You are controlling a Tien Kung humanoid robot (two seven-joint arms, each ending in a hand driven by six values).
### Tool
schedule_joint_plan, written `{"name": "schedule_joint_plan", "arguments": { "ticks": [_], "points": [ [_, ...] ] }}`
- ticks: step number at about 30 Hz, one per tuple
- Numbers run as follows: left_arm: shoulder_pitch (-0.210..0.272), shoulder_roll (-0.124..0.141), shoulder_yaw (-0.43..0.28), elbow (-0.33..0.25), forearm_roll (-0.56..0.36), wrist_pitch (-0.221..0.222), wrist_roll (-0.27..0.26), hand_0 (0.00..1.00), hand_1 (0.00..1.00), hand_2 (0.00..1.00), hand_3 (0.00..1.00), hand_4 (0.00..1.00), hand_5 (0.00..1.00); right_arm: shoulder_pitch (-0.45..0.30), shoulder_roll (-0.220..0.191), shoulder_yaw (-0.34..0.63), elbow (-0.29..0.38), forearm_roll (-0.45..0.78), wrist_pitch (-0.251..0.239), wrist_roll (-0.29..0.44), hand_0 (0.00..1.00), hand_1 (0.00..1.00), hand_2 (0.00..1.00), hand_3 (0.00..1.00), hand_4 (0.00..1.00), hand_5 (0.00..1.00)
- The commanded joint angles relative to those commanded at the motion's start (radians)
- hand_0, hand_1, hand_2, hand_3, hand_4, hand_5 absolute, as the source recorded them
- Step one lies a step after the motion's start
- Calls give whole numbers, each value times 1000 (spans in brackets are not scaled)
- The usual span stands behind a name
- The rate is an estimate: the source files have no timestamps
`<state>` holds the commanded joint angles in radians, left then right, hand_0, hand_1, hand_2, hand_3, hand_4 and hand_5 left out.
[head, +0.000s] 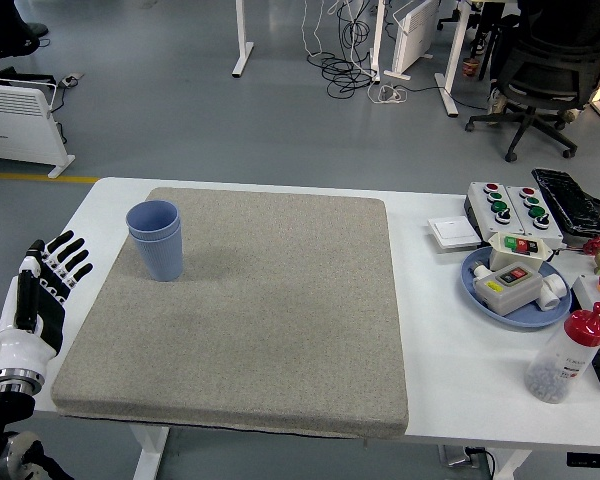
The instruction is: Push cup pick cup insert cup
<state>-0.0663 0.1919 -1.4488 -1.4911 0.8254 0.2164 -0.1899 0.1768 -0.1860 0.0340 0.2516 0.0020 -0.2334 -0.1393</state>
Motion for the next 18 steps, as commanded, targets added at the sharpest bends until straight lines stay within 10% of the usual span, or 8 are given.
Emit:
{"name": "schedule_joint_plan", "arguments": {
  "ticks": [18],
  "points": [
    [-8, -7, 7, 30, 41, -53, 36, 826, 838, 825, 761, 507, 998, 0, 0, 5, 0, -5, 0, -3, 705, 645, 644, 573, 72, 455]
  ]
}}
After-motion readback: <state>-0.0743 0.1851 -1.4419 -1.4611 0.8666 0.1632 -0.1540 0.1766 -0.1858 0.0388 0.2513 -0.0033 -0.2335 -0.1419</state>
